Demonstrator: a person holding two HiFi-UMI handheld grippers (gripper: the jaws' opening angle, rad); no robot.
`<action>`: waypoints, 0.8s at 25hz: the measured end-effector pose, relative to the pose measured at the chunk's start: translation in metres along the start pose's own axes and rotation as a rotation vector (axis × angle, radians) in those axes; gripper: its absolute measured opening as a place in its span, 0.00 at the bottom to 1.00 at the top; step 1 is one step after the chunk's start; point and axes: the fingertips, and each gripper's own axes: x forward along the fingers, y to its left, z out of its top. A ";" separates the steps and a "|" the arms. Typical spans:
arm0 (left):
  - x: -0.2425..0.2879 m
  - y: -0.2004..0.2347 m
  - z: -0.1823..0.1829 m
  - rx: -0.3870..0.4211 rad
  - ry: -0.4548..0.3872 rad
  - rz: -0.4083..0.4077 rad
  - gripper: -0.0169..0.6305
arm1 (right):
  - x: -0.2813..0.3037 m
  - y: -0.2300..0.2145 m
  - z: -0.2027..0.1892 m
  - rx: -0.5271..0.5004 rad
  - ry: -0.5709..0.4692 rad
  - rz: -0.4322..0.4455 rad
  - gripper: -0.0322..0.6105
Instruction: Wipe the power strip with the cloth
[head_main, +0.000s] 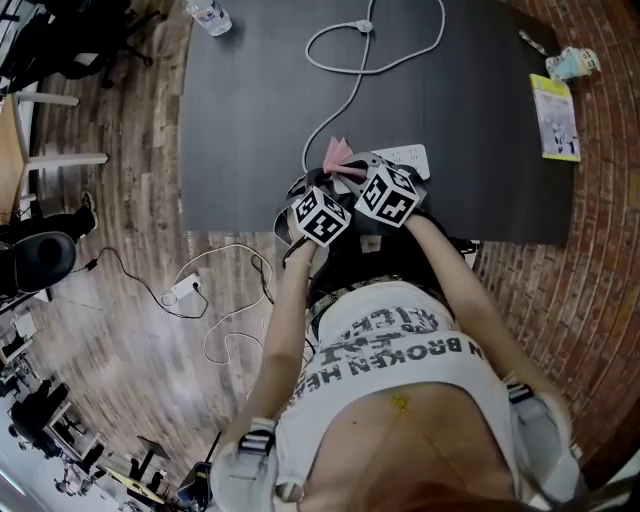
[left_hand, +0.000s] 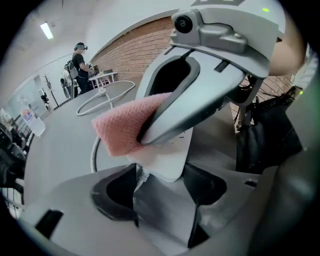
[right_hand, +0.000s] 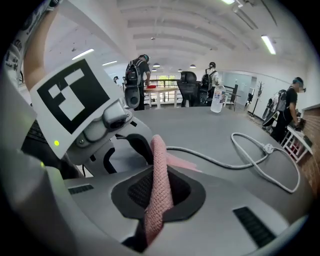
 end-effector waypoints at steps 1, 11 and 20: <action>0.000 0.000 0.000 -0.002 0.003 -0.003 0.45 | 0.004 0.002 -0.002 -0.011 0.016 0.006 0.08; 0.003 -0.001 0.000 -0.011 0.008 -0.017 0.46 | 0.016 0.005 -0.009 0.000 0.043 0.022 0.08; 0.001 0.000 -0.003 -0.015 0.011 -0.028 0.46 | 0.017 0.008 -0.007 -0.028 0.053 0.009 0.08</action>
